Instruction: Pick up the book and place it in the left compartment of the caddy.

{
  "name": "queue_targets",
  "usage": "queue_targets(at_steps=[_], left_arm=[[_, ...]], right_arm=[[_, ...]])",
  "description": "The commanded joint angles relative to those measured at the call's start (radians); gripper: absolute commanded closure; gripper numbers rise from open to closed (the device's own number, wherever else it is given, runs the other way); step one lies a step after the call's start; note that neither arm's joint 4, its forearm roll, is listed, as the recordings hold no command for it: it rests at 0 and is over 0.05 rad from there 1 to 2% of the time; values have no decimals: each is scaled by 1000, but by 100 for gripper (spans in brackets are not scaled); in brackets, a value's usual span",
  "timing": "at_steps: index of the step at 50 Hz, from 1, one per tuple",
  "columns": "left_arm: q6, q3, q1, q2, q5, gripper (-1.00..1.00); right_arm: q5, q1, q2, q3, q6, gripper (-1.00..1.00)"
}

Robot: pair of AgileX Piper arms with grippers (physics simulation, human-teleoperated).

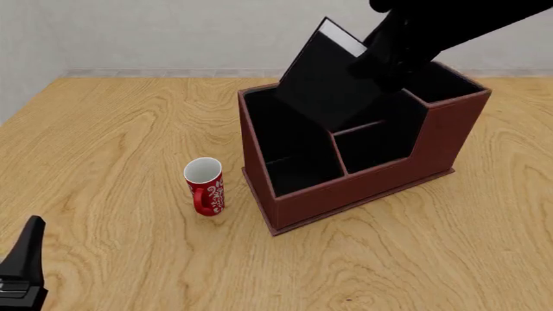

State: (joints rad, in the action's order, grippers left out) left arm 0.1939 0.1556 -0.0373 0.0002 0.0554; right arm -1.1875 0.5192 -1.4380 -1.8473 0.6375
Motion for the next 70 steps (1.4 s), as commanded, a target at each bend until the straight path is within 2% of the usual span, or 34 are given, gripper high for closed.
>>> queue_targets(at_steps=[1,26,31,49,54,70], left_arm=[[-2,-10,8,0,-1,-100],[-30,-74,-16,2,-45,-100],[-38,-85,-22,2,-52,-100],[-50,-102,-22,7,-65,-100],[-49,-102,-19,3,-62,-100],[-52,-101,-28,7,-68,-100]], right_arm=[[-32,-22,23,-10,-59,100],[-32,7,-88,-35,-121,100],[-32,18,-113,-36,-162,100],[-32,-46,-176,-110,-271,100],[-32,-32,-178,-108,-288,100],[-32,-13,-205,-110,-289,100]])
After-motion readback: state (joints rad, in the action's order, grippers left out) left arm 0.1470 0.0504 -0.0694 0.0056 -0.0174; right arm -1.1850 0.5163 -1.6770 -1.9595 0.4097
